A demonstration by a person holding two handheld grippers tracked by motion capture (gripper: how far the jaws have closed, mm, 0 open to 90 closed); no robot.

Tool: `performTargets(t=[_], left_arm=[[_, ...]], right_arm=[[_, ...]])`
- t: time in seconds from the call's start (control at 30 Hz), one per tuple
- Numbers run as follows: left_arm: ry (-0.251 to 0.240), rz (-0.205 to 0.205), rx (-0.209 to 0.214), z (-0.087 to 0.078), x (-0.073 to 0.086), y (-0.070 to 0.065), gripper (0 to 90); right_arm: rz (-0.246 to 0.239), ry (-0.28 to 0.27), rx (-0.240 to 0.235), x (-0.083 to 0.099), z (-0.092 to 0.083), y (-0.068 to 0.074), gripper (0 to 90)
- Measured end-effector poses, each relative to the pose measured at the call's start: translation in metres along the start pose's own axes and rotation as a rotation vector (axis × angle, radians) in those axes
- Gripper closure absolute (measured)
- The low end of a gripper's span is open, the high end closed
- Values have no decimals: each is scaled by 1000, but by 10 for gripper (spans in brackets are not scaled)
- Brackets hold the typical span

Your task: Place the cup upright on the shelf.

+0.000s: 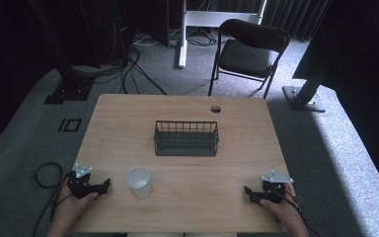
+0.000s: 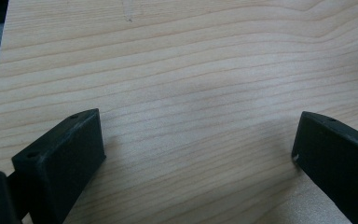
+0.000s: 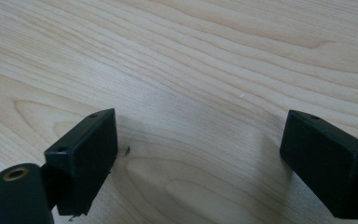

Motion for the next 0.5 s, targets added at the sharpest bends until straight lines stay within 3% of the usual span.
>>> performTargets(t=[0.5], left_arm=[[0, 0, 0, 0, 0, 0, 26]], right_arm=[[-5, 0, -3, -1, 0, 0, 109]])
Point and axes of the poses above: each handheld gripper's, and its own axes: z roughly forward along the jaws, x roughly out of its underside, y roughly to its left, the point moved 4 cm from there along z, roughly forward along the jaws
